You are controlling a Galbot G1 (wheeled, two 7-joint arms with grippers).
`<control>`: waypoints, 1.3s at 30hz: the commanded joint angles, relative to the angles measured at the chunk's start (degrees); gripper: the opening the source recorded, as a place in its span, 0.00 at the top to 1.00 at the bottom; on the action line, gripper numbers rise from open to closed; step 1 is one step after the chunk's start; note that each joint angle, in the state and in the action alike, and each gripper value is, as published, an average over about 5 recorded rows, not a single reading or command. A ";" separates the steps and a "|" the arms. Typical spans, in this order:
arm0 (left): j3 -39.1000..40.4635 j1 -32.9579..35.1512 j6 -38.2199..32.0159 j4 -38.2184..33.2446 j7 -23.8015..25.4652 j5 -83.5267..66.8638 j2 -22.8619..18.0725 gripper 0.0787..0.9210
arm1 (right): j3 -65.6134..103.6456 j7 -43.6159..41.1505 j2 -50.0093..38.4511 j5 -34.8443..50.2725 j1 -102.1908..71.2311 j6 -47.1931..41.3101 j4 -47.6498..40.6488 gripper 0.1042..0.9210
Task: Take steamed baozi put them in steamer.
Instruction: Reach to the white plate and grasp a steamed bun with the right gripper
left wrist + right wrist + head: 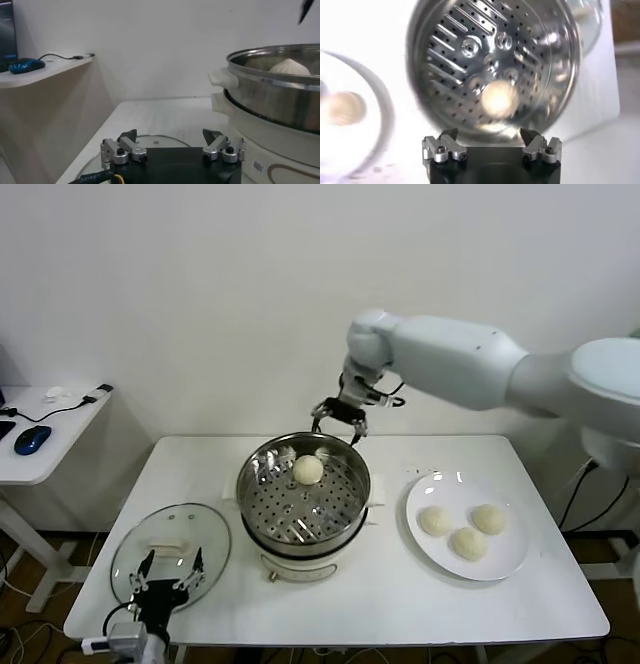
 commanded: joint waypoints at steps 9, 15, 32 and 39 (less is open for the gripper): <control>-0.13 -0.49 -0.30 0.94 -0.08 -0.04 -0.23 0.12 | -21.47 4.68 -32.05 18.85 5.86 -36.01 22.42 0.12; -0.16 -0.51 -0.33 1.11 -0.07 0.03 -0.15 0.12 | -12.75 10.42 -32.62 15.65 -6.18 -42.81 20.54 0.12; 0.09 -0.37 -0.65 1.64 -0.10 0.05 -0.09 0.12 | 3.51 13.57 -24.91 12.13 -23.98 -45.99 9.01 0.12; 0.39 0.05 -0.98 2.03 -0.23 0.15 -0.26 0.12 | 5.42 13.52 -23.19 10.78 -26.83 -45.95 6.66 0.12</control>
